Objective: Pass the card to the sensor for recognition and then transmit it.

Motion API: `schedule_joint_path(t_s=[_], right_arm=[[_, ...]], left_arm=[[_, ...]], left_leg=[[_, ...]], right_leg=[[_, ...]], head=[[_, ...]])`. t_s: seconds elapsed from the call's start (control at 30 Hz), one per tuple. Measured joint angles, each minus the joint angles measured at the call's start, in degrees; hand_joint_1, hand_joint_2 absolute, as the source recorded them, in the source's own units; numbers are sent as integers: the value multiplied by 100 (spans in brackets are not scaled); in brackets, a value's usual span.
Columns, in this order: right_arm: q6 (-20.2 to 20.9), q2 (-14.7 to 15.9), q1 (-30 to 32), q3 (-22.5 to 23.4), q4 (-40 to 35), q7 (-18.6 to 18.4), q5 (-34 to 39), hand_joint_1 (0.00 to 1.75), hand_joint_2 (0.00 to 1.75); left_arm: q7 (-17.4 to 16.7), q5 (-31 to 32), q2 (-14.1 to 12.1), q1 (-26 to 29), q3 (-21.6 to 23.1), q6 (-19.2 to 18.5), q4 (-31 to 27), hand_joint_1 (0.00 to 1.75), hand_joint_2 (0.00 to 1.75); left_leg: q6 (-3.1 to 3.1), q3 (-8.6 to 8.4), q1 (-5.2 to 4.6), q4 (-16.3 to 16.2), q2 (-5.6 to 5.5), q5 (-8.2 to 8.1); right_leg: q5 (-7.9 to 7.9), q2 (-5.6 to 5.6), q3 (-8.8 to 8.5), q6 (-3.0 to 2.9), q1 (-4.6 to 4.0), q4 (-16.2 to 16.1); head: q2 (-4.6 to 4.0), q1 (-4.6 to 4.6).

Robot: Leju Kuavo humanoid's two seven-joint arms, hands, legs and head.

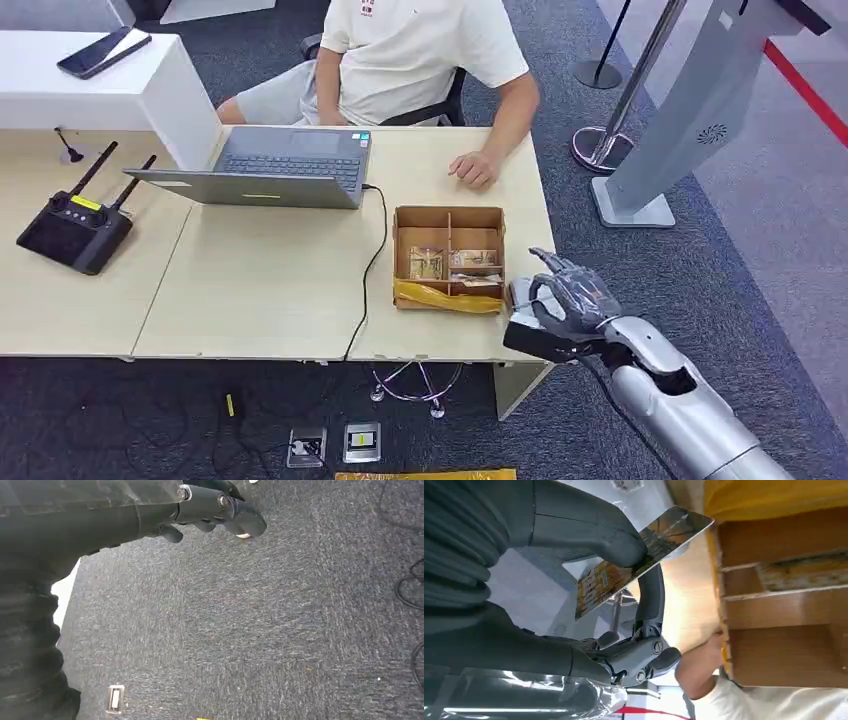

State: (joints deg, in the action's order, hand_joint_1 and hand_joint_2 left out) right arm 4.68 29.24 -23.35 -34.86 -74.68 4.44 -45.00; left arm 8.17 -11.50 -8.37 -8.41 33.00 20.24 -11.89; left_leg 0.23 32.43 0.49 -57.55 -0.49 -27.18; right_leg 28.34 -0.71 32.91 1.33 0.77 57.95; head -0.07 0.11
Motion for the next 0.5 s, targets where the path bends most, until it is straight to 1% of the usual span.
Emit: schedule_joint_path(t_s=[0.33, 0.5], right_arm=[[-94, -245, 22, -210, 109, 37, -9, 175, 175], [-118, -295, 21, -269, 166, 35, -7, 175, 175]], left_arm=[[48, 57, 9, -3, 11, 0, -2, 0, 175], [48, 68, 15, -3, 11, -17, -2, 0, 175]], left_leg=[[0, 0, 0, 0, 1, 0], [0, 0, 0, 0, 1, 0]], right_leg=[[0, 2, 0, 0, 0, 0], [0, 2, 1, 0, 0, 0]], head=[[0, 0], [0, 0]])
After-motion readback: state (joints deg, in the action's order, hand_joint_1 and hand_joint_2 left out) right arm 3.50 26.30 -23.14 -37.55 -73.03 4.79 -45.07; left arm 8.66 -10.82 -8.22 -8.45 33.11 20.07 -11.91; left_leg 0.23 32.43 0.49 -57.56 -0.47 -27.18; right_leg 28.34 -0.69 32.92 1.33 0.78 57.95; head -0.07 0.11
